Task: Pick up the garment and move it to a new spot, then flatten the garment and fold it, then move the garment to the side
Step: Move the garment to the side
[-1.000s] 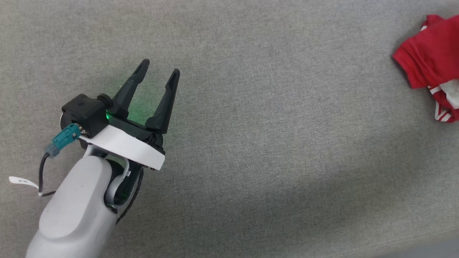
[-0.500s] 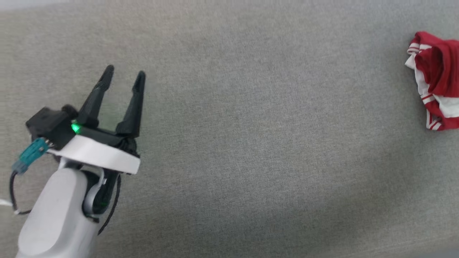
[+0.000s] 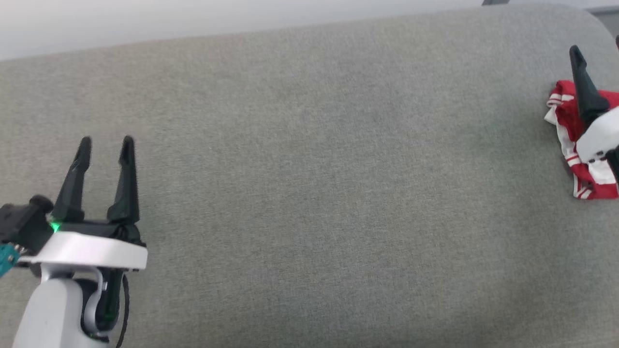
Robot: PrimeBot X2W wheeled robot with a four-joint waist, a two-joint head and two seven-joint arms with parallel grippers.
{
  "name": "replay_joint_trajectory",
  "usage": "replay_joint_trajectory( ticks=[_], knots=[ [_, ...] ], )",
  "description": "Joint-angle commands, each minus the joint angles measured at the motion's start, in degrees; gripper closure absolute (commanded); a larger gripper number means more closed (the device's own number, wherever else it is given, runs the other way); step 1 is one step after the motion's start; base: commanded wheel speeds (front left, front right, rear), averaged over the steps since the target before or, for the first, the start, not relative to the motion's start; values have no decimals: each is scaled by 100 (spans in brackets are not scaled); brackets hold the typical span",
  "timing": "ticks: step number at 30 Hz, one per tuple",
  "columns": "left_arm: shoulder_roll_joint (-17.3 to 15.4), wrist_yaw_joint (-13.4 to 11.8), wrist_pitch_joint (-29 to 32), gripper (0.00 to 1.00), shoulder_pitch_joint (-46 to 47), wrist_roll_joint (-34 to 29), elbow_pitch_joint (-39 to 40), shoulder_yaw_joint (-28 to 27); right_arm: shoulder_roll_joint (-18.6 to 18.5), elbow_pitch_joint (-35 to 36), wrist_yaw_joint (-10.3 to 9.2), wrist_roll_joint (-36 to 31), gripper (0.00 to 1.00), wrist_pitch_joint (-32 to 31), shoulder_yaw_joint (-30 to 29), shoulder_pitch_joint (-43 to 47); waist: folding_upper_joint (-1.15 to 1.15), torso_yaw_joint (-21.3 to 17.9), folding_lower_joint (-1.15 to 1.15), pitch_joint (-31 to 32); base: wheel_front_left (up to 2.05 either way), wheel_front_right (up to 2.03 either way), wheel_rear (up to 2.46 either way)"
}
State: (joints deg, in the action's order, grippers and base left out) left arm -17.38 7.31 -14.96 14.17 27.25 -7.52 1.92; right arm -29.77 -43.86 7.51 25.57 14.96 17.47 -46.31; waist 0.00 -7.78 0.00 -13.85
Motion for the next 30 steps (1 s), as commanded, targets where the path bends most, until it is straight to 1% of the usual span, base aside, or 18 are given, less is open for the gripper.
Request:
replay_joint_trajectory(
  ticks=[1, 3, 4, 7, 11, 15, 18, 23, 30],
  knots=[
    [57, 16, -28, 0, -148, -83, 54, -88, 6, 276, -4, -45, 0, 22, -95, 282, 0, 79, 0, 108, 0, 0, 0],
    [109, 16, -28, 0, -314, -141, 108, -224, 42, 638, -3, -118, 0, 24, -262, 655, 0, 129, 0, 196, 0, 0, 0],
    [109, 16, -28, 0, -314, -141, 108, -224, 42, 638, -3, -118, 0, 24, -262, 655, 0, 129, 0, 196, 0, 0, 0],
    [209, 16, -28, 0, -580, -160, 189, -405, 123, 1169, -4, -242, 0, 24, -549, 1182, 0, 189, 0, 342, 0, 0, 0],
    [330, 17, -28, 0, -939, -180, 271, -580, 303, 1747, -4, -438, 0, 26, -864, 1936, 0, 283, 0, 565, 0, 0, 0],
    [464, 17, -28, 0, -1280, -150, 346, -708, 464, 2155, -4, -641, 0, 26, -1136, 2567, 0, 362, 0, 815, 0, 0, 0],
    [543, 17, -27, 0, -1512, -131, 394, -746, 603, 2397, -3, -778, 0, 26, -1278, 2999, 0, 409, 0, 1001, 0, 0, 0],
    [551, 17, -28, 0, -1894, -87, 451, -850, 729, 2647, -3, -954, 0, 26, -1392, 3563, 0, 450, 0, 1251, 0, 0, 0],
    [571, 17, -28, 0, -2320, -65, 557, -1008, 856, 2914, -3, -975, 0, 26, -1567, 4012, 0, 489, 0, 1413, 0, 0, 0]
  ],
)
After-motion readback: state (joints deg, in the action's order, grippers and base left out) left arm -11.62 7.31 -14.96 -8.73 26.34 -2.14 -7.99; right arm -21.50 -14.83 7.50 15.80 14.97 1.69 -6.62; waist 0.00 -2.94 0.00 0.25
